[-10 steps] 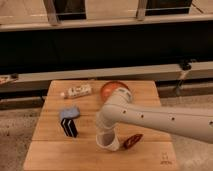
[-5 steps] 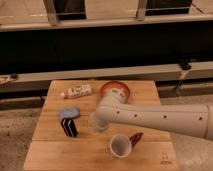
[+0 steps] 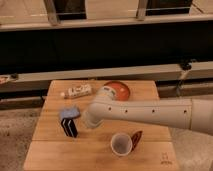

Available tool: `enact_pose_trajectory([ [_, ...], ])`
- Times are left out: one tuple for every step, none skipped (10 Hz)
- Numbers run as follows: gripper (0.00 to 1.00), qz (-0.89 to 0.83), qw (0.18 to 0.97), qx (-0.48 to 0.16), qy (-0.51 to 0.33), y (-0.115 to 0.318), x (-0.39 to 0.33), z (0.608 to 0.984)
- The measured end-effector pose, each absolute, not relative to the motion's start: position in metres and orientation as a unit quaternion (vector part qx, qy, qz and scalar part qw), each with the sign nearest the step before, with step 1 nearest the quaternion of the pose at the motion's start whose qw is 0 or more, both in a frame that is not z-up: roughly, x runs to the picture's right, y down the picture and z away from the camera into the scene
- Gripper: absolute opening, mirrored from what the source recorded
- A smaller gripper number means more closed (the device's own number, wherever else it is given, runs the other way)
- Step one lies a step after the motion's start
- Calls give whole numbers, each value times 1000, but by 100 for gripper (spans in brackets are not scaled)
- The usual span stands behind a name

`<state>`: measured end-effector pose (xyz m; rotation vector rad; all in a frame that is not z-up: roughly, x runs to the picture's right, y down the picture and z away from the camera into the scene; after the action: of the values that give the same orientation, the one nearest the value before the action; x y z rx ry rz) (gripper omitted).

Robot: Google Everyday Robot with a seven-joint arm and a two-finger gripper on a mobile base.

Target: Knock the eraser over

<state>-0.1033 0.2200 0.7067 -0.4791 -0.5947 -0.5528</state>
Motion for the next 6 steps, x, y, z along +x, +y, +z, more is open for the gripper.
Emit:
enact_pose_trajectory([
  [2,-268,889,-230,-290,219,-109,707],
  [2,-270,887,-230,-294,217,-118,708],
  [2,-272,886,-229,-299,216,-131,709],
  [2,-274,884,-228,-303,216,-144,710],
  [2,-278,880,-227,-310,216,-160,711],
  [2,-282,877,-227,-316,216,-171,713],
])
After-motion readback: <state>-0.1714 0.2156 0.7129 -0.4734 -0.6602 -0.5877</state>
